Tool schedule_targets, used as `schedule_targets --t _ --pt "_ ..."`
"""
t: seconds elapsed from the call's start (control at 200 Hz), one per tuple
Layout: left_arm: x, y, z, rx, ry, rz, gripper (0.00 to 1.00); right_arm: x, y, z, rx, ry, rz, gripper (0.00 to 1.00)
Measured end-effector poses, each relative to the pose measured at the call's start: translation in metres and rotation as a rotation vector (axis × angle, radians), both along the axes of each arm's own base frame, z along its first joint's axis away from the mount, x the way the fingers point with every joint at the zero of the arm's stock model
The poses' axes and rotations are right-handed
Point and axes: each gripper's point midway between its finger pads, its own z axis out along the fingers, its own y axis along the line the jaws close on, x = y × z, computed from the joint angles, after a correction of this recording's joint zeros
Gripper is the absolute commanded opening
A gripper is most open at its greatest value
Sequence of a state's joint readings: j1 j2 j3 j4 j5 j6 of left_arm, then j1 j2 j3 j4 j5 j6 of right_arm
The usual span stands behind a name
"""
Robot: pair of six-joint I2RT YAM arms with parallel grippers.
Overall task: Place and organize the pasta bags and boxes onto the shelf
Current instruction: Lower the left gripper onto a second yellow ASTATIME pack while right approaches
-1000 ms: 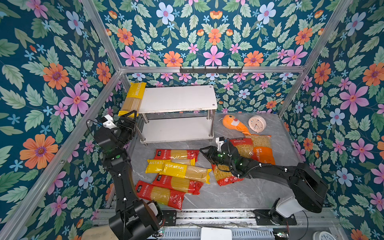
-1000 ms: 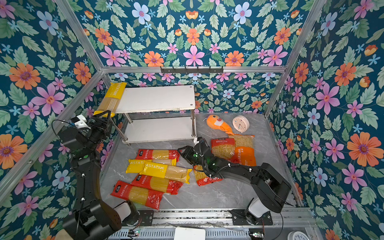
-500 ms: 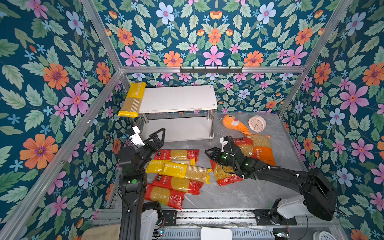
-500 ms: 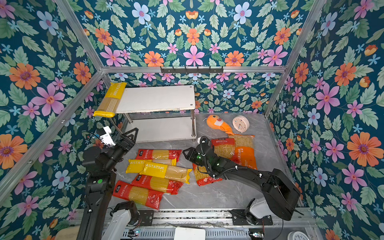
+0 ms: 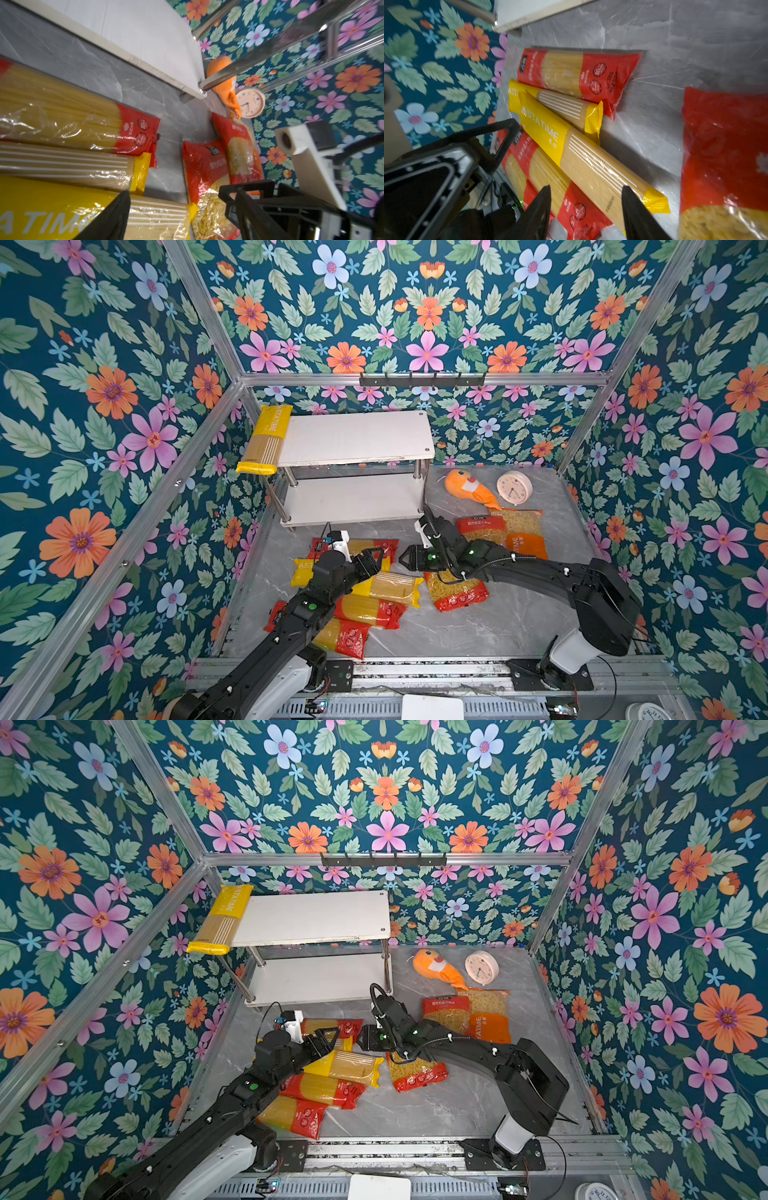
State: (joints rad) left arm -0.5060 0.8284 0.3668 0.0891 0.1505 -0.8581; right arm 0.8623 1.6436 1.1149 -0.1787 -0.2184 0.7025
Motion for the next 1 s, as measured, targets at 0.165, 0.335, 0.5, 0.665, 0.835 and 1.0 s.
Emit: schedule_targets --t 0.165,0.335,0.5,0.665,0.835,1.0 --pt "-0.02 0.006 -0.039 0.072 0.101 -0.001 0.76 -0.031 -0.012 -0.048 -0.112 0.138 0.158 0.6" --pt "-0.024 0.014 -0.044 0.089 0.122 0.025 0.72 -0.013 -0.007 -0.058 -0.11 0.179 0.231 0.65" --pt "-0.034 0.022 -0.067 0.101 0.197 0.059 0.7 0.012 0.018 -0.054 -0.118 0.115 0.336 0.69" --pt "-0.041 0.028 -0.078 0.095 0.223 0.086 0.7 0.003 0.015 -0.084 -0.15 0.188 0.42 0.67" --pt "-0.042 0.031 -0.088 0.102 0.243 0.101 0.7 -0.018 0.017 -0.086 -0.101 0.238 0.5 0.56" --pt "-0.032 0.03 -0.093 0.104 0.253 0.108 0.7 -0.031 0.021 -0.088 -0.053 0.237 0.554 0.31"
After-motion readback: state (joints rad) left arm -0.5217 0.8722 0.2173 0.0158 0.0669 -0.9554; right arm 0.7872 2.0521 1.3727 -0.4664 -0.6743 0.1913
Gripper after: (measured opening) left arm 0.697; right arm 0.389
